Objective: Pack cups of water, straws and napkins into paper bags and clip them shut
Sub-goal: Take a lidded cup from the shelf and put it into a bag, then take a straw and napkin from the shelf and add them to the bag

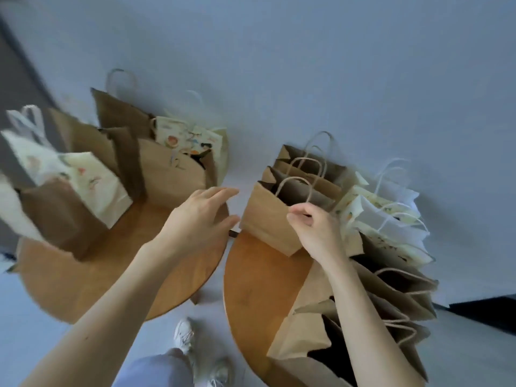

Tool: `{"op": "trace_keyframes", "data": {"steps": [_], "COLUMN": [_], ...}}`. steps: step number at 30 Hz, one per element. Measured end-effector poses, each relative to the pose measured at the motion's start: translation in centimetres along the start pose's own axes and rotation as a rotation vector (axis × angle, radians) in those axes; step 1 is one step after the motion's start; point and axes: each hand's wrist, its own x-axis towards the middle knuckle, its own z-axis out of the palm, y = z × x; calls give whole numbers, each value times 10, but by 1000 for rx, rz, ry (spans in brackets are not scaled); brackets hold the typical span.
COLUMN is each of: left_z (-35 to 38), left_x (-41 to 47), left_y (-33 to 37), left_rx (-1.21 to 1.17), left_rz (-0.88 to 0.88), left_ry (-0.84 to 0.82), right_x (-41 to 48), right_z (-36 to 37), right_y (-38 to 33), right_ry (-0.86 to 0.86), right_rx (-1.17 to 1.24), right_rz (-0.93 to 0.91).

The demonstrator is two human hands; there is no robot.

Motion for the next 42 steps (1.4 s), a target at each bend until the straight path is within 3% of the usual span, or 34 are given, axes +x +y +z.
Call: {"op": "trace_keyframes", "data": {"steps": [7, 19, 28, 34, 42], "left_z": [-72, -209, -289, -374, -473], "left_x": [-109, -373, -395, -368, -331], "left_y": [-77, -281, -414, -521, -642], "left_rx": [31, 57, 54, 78, 72], "left_rz": [-298, -829, -863, -877, -824], "left_ry": [206, 558, 578, 591, 662], "right_x": [-23, -129, -128, -88, -31], "right_z": [85, 360, 486, 575, 641], "right_y": [-119, -364, -496, -594, -722], "right_ry": [-253, -692, -724, -804, -714], "right_rx": [24, 148, 150, 190, 156], "right_rz": [-288, -675, -767, -695, -823]}}
